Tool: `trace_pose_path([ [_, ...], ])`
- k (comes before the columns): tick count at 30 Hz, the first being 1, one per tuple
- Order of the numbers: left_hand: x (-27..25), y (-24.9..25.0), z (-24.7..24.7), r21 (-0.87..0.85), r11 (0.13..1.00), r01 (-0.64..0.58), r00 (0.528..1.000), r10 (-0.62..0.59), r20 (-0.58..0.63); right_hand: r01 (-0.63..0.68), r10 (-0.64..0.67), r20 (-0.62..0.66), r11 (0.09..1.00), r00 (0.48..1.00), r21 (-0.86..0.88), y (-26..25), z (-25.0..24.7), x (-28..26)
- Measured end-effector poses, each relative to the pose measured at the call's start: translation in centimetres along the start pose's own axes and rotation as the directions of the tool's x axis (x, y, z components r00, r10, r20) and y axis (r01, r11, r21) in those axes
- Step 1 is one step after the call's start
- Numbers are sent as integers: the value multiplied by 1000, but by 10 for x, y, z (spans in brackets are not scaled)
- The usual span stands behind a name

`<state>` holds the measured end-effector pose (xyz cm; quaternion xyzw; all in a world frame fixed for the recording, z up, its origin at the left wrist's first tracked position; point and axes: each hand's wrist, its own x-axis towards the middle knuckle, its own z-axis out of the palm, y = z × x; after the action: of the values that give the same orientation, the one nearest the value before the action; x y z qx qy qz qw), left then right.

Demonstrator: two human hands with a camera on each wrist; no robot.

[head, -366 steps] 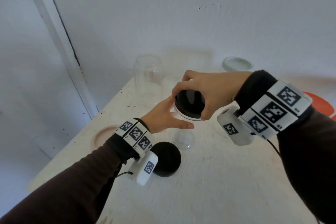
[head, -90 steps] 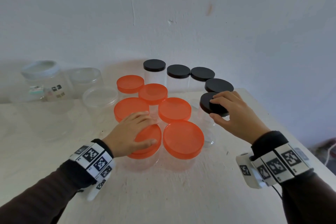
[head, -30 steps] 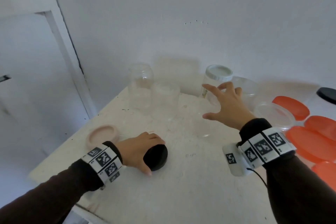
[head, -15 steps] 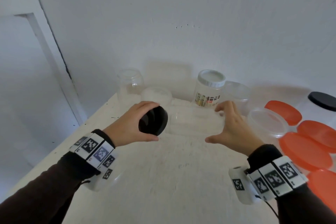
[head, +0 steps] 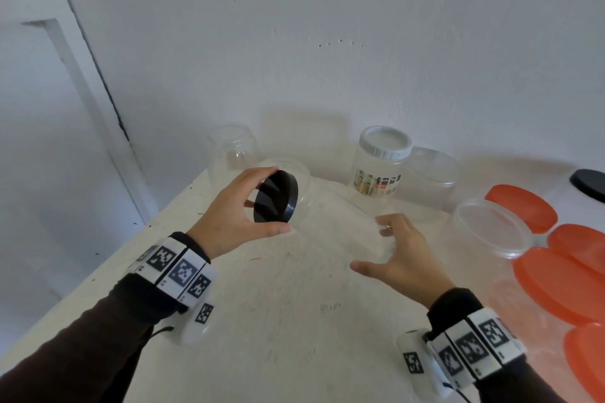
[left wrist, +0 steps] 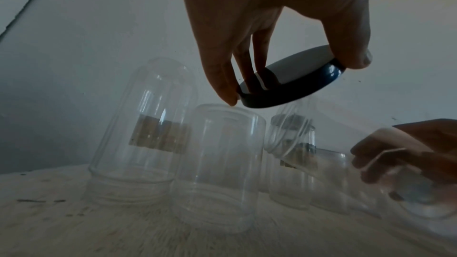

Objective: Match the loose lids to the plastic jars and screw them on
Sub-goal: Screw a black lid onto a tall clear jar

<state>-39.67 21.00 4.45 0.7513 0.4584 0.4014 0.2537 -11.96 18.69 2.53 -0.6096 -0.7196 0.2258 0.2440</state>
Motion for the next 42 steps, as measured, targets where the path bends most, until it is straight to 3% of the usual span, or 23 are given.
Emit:
trace_pose_path([
  [6, 2, -2, 2, -16, 1000, 14, 1000, -14, -9, -5, 1, 57, 998, 998, 57, 5, 7, 4],
  [13, 10, 1, 2, -56, 998, -16, 1000, 14, -21, 62, -58, 84, 997, 995, -48, -1, 12, 10],
  [21, 30, -3, 11, -64, 995, -74, 996, 77, 46, 7, 0, 155, 999, 988, -46, -5, 16, 12],
  [27, 38, 3, 17, -95, 990, -101, 991, 109, 78, -85, 74, 176, 995, 982, 57, -4, 17, 12],
  [35, 37, 12, 27, -89, 991, -101, 990, 109, 90, -71, 38, 244, 989, 969, 129, 1, 14, 12],
  [42, 37, 27, 33, -93, 991, -97, 989, 107, 105, -78, 36, 164, 964, 986, 256, 5, 8, 7],
])
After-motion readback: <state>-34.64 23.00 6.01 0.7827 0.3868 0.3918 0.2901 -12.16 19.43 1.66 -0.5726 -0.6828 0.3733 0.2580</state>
